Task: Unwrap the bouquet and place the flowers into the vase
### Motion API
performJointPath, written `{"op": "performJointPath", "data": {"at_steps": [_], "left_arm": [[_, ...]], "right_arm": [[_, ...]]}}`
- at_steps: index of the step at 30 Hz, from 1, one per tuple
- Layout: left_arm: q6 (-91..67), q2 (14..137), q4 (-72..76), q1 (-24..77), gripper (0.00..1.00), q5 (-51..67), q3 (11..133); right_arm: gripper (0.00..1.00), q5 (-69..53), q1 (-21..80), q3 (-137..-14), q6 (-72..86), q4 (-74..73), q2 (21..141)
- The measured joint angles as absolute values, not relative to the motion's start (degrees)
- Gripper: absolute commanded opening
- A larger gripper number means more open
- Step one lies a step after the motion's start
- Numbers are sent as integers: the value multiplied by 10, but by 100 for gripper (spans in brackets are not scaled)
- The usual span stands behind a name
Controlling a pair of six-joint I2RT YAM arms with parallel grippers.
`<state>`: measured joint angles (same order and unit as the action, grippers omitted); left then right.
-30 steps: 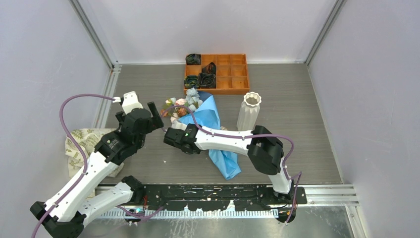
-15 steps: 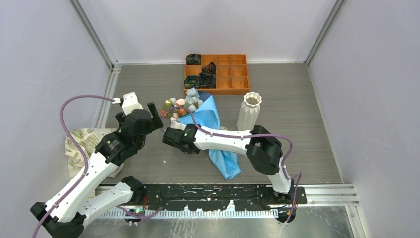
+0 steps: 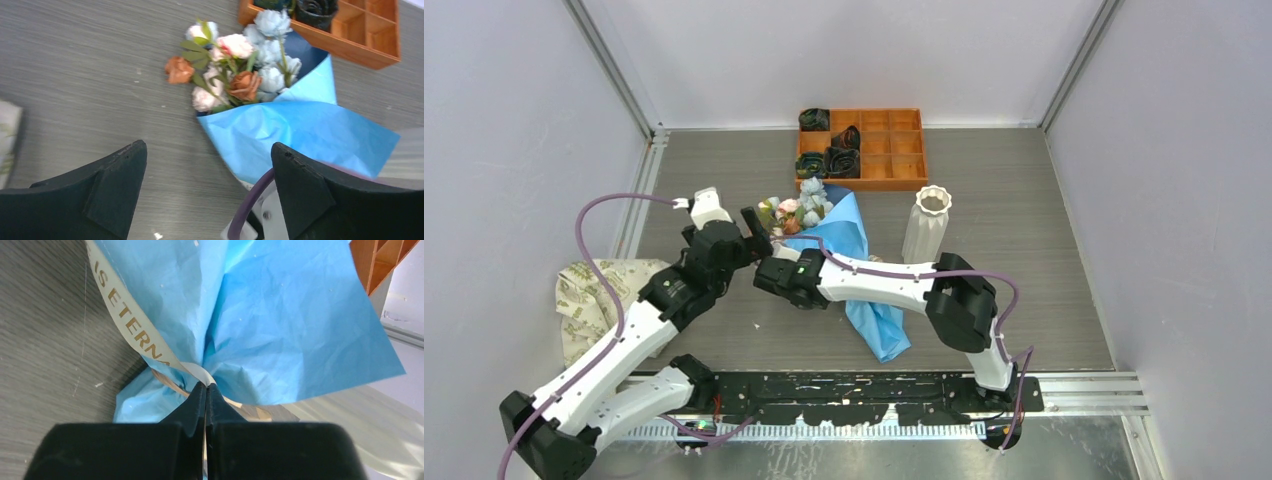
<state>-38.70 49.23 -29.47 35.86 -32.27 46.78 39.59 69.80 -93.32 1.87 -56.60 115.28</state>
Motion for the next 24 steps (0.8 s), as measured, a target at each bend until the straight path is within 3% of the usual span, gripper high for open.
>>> {"op": "performJointPath", "data": {"at_steps": [12, 24], "left_arm": [[-437, 557, -40, 356, 95, -182, 429], [-470, 652, 117, 351, 94, -109, 429]], "right_arm": [[1, 340, 676, -936, 27, -666, 1051], [1, 338, 645, -984, 38, -759, 1044]]}}
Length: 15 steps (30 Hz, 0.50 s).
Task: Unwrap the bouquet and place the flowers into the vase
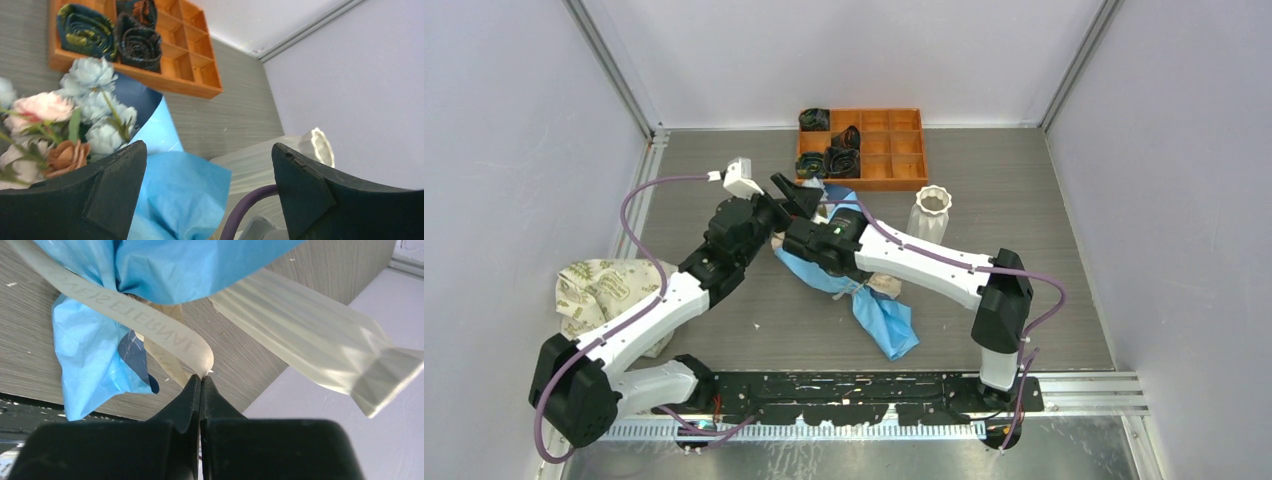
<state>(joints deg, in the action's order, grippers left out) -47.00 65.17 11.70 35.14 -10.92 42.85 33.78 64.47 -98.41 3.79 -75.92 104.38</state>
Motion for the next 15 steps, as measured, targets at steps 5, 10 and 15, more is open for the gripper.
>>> {"op": "performJointPath", "data": {"at_steps": [5, 10, 15], "left_arm": [[-481, 680, 162, 349, 93, -94, 449], [-481, 673, 153, 349, 94, -87, 466], [-465, 597, 31, 348, 98, -124, 513]], "right_arm": [[1, 343, 632, -1019, 35, -796, 1040], [1, 331, 630, -1021, 40, -797, 1028], [1, 309, 651, -1021, 31, -730, 1012]]}}
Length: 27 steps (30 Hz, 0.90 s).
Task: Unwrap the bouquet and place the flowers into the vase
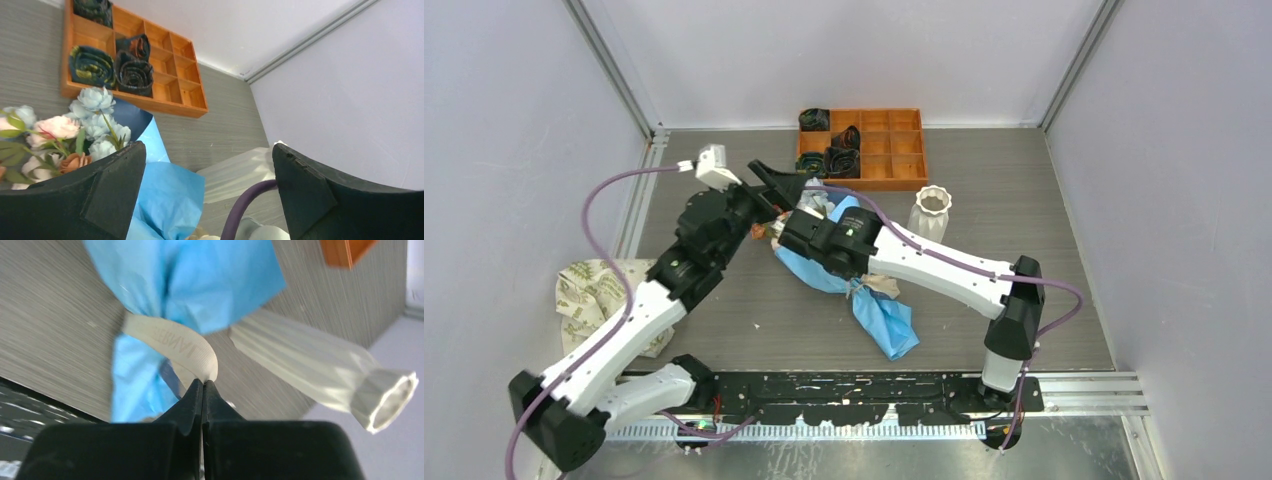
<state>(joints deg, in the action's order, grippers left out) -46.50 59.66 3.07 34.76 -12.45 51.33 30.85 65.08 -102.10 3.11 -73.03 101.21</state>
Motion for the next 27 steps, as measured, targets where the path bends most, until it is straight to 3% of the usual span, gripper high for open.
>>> {"op": "performJointPath", "data": {"at_steps": [9, 27], "left_arm": [[-419, 490, -150, 349, 100, -190, 626], [-399, 470, -218, 355, 100, -212, 616]], "right_arm": [[1, 267, 702, -1021, 28, -554, 990], [1, 243, 683, -987, -8, -537, 992]]}}
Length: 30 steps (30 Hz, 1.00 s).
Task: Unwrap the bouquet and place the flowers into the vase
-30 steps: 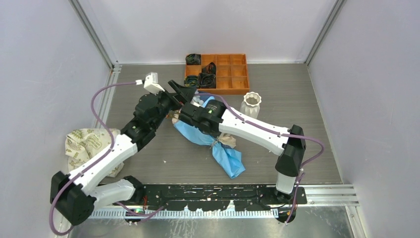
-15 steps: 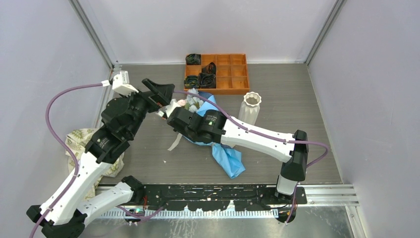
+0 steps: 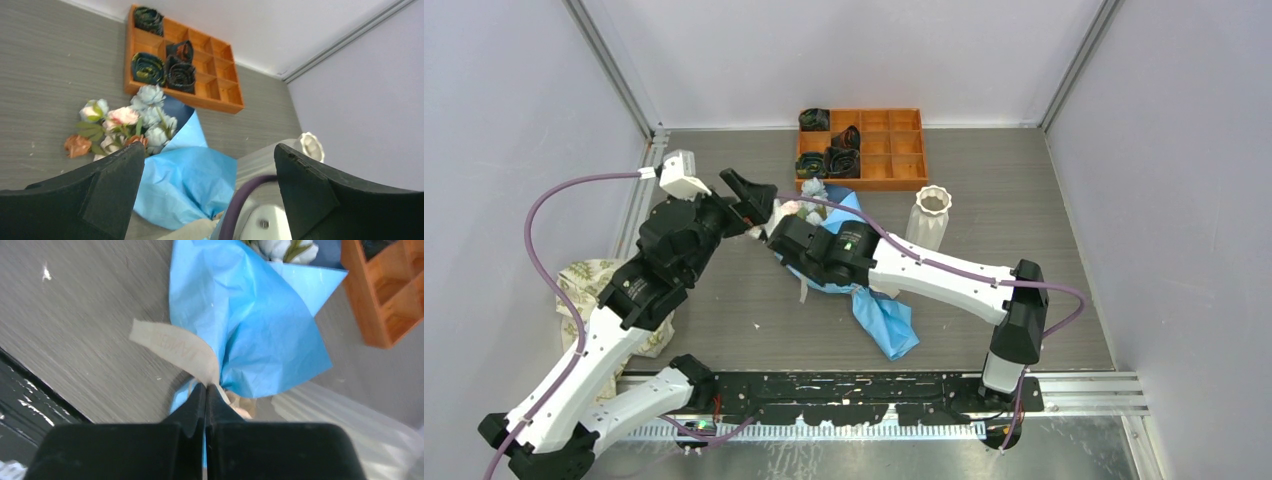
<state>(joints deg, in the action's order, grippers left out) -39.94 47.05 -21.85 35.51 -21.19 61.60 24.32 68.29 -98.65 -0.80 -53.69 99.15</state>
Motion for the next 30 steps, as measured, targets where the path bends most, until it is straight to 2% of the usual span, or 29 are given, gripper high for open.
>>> {"op": "performJointPath", "data": {"at_steps": [7, 20, 30], "left_arm": [[-383, 470, -259, 347, 100, -235, 604], [-385, 511, -154, 344, 100, -236, 572], [-332, 599, -150, 316, 100, -197, 655]], "right_arm": [[1, 183, 637, -959, 11, -503, 990], [1, 125, 616, -973, 66, -523, 994], [1, 99, 602, -969, 141, -472, 999]]}}
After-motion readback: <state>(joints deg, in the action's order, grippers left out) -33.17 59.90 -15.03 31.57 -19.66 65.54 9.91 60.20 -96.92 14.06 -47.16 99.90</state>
